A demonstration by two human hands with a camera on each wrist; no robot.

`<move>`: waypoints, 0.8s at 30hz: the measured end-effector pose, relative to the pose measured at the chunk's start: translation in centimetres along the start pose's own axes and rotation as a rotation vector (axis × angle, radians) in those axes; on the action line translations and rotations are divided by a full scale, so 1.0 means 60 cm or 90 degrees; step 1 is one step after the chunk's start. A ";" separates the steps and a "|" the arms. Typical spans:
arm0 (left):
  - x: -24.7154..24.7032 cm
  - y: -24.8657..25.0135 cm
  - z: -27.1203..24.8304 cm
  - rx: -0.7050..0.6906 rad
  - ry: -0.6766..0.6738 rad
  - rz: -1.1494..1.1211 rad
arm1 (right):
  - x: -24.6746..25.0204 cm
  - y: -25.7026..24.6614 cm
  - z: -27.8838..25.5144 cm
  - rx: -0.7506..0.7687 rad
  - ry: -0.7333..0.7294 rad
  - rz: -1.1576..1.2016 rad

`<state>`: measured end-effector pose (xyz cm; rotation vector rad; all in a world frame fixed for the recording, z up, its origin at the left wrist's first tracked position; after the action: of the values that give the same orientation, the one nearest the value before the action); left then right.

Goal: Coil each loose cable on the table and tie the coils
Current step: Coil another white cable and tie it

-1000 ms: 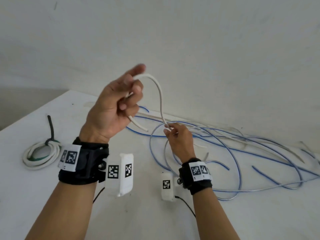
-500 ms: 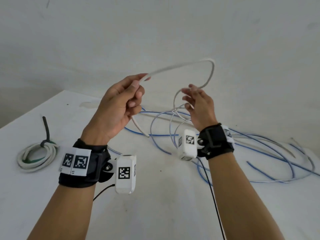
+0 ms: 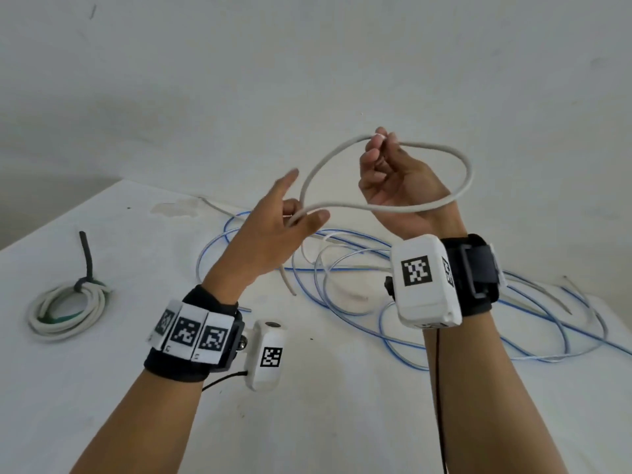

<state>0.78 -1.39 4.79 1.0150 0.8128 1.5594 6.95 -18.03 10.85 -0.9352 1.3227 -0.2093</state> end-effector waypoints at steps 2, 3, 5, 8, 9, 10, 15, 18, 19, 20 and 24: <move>0.003 -0.003 0.002 0.003 -0.008 0.055 | 0.004 0.008 0.003 -0.003 0.015 0.006; 0.008 -0.002 0.002 -0.004 -0.006 0.065 | 0.013 0.008 0.006 0.028 0.040 -0.020; 0.017 0.001 0.000 0.003 0.009 -0.014 | 0.042 0.014 0.011 0.120 0.120 -0.168; 0.029 0.018 0.003 -0.002 0.075 -0.221 | 0.080 0.076 0.006 0.103 0.156 -0.537; 0.034 0.025 0.004 -0.011 0.102 -0.270 | 0.095 0.107 0.004 0.050 0.130 -0.645; 0.040 0.036 0.005 -0.026 0.128 -0.311 | 0.107 0.135 0.003 -0.001 0.097 -0.734; 0.083 0.051 -0.001 -0.034 0.207 -0.405 | 0.140 0.193 0.012 -0.018 0.080 -0.868; 0.114 0.047 -0.004 -0.057 0.232 -0.305 | 0.137 0.169 0.007 0.106 0.162 -0.689; 0.119 0.048 -0.005 -0.068 0.229 -0.262 | 0.134 0.160 0.005 0.140 0.192 -0.613; 0.121 0.050 -0.006 -0.074 0.220 -0.231 | 0.131 0.152 0.005 0.168 0.217 -0.539; 0.109 0.052 -0.011 -0.058 0.185 -0.182 | 0.099 0.141 0.008 0.239 0.183 -0.326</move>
<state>-1.63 4.35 8.60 0.5834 1.0283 1.4961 6.00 -16.13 0.73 -0.9245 1.2202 -0.9849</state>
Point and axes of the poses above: each hand's wrist, its own z-axis towards the middle knuckle, its own x-axis out of the back of the hand, y = z × x, the point moved 4 cm from there along z, towards the middle knuckle, and after that the axes turned 9 degrees about -x, right-handed, at the moved point
